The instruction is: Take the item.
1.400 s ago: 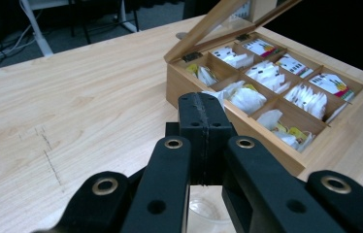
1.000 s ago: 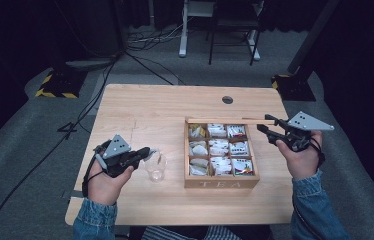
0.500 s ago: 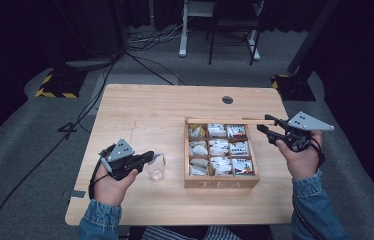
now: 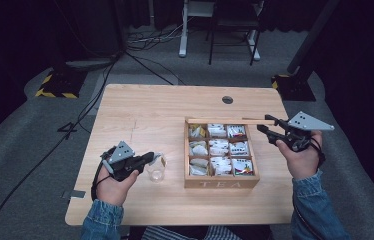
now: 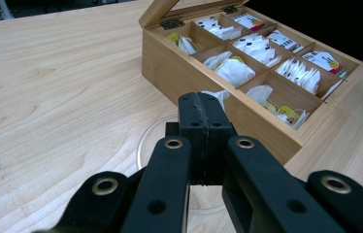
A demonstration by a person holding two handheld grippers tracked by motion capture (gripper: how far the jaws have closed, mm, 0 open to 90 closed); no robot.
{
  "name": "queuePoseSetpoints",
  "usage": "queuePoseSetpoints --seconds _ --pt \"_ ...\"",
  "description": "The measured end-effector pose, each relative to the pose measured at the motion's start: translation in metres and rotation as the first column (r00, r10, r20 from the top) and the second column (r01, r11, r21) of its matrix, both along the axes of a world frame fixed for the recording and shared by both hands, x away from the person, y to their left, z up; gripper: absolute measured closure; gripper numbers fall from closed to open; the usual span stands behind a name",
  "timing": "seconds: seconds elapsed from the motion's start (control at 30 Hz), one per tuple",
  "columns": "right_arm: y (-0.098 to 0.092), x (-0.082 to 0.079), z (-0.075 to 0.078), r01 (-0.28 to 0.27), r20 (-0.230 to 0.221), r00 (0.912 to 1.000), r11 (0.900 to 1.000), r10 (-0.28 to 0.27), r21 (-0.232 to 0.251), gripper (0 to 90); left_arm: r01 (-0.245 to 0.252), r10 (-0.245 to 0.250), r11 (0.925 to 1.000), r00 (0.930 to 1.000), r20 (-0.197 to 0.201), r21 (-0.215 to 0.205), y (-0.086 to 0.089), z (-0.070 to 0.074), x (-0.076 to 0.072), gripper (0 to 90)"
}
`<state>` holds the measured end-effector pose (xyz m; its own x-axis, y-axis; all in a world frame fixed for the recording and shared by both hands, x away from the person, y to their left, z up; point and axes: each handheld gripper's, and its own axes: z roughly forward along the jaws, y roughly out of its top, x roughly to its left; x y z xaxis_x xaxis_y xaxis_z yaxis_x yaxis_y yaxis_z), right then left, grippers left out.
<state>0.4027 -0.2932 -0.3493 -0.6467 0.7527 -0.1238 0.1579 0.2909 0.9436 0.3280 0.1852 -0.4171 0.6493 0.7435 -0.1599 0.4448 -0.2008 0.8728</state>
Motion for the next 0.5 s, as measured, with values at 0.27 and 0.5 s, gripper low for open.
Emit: queuePoseSetpoints --seconds 0.27,0.5 --pt "-0.0002 0.0000 -0.0001 -0.001 0.000 1.0000 1.000 0.001 0.000 56.7 -0.019 0.020 0.9996 0.9987 0.046 -0.020 -0.0023 -0.0020 -0.0020 90.0" --pt "-0.0003 0.0003 -0.0004 -0.001 -0.001 1.0000 1.000 0.001 0.001 56.8 -0.033 0.035 0.9991 0.9979 0.054 -0.025 -0.0036 -0.0062 -0.0010 90.0"
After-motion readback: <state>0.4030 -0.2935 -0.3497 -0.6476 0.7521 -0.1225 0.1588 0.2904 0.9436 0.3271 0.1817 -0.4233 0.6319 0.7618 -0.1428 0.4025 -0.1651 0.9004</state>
